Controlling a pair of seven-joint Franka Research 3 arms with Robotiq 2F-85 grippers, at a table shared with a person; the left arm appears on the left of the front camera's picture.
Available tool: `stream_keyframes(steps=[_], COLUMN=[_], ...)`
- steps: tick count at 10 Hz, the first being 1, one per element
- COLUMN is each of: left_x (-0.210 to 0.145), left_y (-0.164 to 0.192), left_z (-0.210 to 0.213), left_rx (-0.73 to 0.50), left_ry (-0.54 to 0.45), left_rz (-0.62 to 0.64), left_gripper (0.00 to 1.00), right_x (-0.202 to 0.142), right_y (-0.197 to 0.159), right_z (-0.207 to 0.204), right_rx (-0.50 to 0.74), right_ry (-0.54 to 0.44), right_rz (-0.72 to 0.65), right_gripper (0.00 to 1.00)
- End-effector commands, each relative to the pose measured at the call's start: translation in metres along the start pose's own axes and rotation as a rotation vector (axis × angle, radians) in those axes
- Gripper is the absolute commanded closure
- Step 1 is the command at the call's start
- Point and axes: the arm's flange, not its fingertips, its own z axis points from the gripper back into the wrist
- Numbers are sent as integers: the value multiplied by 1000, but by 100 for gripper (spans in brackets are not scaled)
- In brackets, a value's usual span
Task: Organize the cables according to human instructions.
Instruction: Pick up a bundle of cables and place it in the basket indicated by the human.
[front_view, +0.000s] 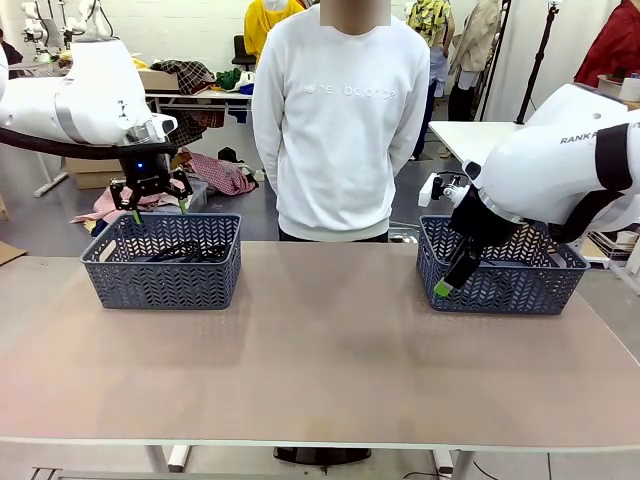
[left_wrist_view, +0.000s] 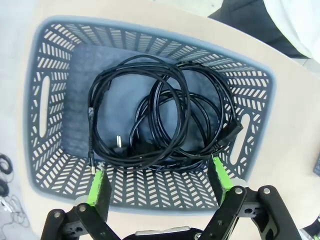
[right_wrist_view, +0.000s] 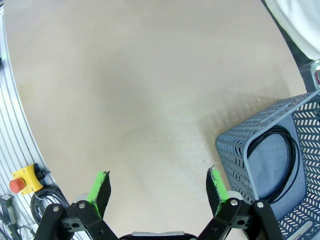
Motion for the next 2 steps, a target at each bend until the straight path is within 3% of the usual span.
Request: stream_keyframes(steps=[1,2], left_x=[-1,-1], left_y=[2,2], left_z=[1,1], left_rx=[4,4], left_ry=[-1,-1], left_rz=[-1,-1], left_gripper=[0,0], right_x=[1,1], right_y=[0,0], right_z=[0,0], right_rx=[-1,-1], right_ry=[0,0], right_rz=[-3,-3], right_gripper=[0,0])
